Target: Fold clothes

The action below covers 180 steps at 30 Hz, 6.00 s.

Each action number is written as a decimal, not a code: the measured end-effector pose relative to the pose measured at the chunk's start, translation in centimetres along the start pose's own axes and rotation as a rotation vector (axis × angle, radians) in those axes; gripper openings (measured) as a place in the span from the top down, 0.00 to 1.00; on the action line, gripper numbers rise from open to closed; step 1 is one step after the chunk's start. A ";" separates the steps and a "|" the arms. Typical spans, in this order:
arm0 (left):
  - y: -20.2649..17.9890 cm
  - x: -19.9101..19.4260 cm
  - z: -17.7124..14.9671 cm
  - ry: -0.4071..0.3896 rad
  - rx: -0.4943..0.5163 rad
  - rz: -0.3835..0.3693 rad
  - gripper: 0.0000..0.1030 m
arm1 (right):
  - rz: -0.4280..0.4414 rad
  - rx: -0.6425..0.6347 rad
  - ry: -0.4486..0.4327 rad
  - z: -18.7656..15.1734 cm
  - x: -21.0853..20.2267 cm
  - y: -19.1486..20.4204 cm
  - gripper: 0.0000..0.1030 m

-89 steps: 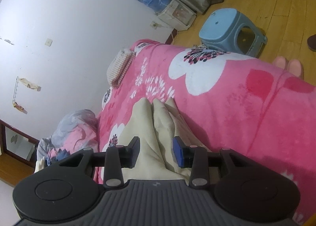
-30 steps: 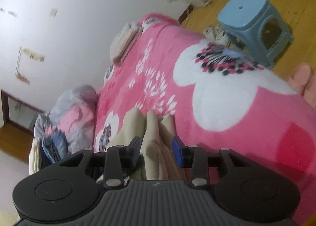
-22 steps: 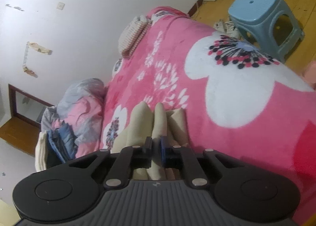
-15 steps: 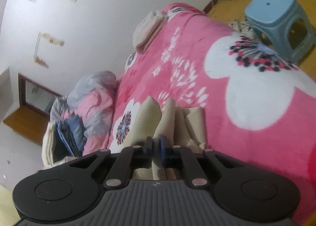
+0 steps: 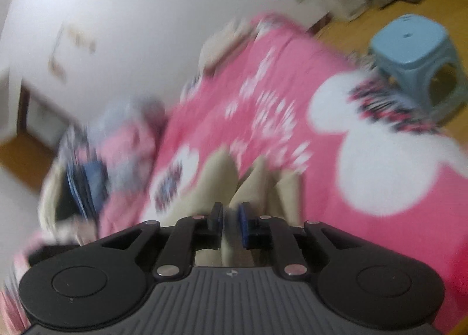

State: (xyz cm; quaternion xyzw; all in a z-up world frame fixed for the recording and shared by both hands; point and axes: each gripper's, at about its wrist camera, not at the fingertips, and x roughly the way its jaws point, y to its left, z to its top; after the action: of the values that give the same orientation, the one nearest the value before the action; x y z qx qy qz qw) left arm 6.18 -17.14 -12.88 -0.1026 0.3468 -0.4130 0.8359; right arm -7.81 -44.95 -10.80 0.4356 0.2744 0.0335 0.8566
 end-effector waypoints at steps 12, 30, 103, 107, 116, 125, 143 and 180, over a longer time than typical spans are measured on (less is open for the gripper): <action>-0.7 -0.4 -0.4 0.004 0.043 -0.032 0.68 | 0.064 -0.021 0.119 -2.5 -3.1 -1.6 0.89; -2.1 -0.1 -0.9 0.017 0.133 -0.060 0.57 | -0.114 -0.724 0.425 -6.0 2.5 5.5 0.91; -7.1 -2.6 -8.2 -0.117 0.598 0.046 0.52 | -0.267 -0.850 0.248 -2.4 10.6 6.2 0.96; -7.0 -3.1 -8.3 -0.121 0.605 0.028 0.52 | -0.274 -0.942 0.258 -3.3 8.7 6.5 0.96; -7.3 -2.7 -8.6 -0.111 0.648 -0.016 0.52 | -0.244 -0.848 0.208 -3.4 10.0 6.2 0.96; -6.9 -2.2 -8.1 -0.062 0.616 -0.048 0.51 | -0.168 -0.503 0.059 -0.2 2.2 4.6 0.96; -6.6 -3.6 -8.3 -0.079 0.634 -0.083 0.51 | -0.329 -0.991 0.418 -5.9 6.5 8.3 0.95; -3.3 -8.0 -4.6 0.137 0.445 0.082 0.44 | -0.323 -0.674 0.363 -7.3 3.8 8.3 0.97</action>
State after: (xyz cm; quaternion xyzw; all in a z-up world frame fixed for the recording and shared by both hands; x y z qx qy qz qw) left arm -2.26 -12.66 -10.76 0.1265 0.3070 -0.4509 0.8285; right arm -6.73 -33.36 -9.63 0.0690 0.4595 0.0631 0.8832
